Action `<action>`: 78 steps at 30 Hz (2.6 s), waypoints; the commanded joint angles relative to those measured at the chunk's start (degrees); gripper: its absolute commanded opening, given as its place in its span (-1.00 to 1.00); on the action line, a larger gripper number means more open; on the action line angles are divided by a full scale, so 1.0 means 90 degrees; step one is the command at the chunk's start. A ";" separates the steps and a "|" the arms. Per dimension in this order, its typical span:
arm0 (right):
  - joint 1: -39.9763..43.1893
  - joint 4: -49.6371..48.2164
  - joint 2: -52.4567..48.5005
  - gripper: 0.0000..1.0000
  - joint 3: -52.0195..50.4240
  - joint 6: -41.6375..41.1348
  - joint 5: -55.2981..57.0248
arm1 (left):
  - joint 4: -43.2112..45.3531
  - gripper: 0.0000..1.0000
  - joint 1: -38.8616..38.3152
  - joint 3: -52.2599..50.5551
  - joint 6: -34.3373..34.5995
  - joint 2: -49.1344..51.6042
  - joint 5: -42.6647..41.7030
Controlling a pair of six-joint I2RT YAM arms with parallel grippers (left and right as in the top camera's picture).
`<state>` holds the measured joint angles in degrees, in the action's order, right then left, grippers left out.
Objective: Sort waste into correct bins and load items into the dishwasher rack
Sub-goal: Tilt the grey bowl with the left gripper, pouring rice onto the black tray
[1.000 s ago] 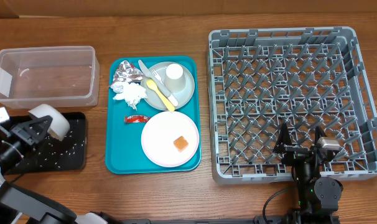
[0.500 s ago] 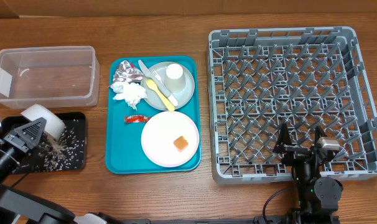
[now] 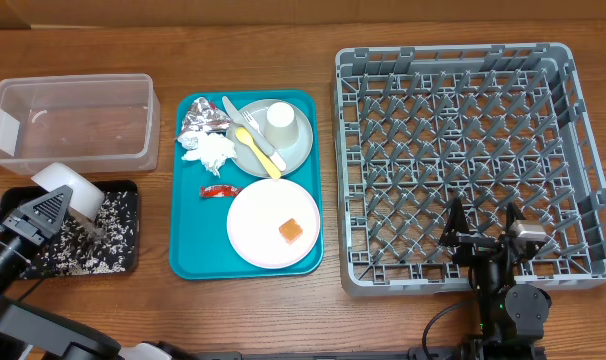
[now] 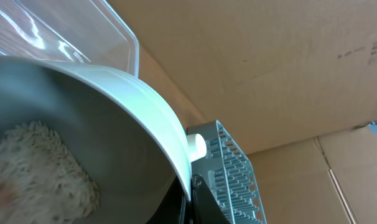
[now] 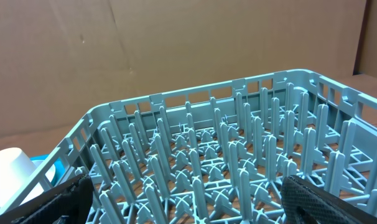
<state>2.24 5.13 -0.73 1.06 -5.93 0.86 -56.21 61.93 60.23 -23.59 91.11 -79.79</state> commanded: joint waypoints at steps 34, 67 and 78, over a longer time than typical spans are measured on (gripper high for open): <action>0.0022 -0.0044 0.0063 1.00 -0.0066 0.0046 0.0056 | 0.0007 -0.92 0.0243 -0.0010 -0.0437 -0.0002 -0.0578; 0.0022 -0.0044 0.0063 1.00 -0.0066 0.0044 0.0056 | 0.0007 -0.92 0.0248 -0.0010 -0.0129 -0.0002 -0.0610; 0.0022 -0.0044 0.0063 1.00 -0.0066 0.0044 0.0056 | -0.0061 -0.92 0.0248 -0.0010 -0.0170 -0.0002 -0.0192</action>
<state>2.26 5.10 -0.73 1.06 -5.91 0.86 -56.14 63.81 60.23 -24.12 91.11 -81.78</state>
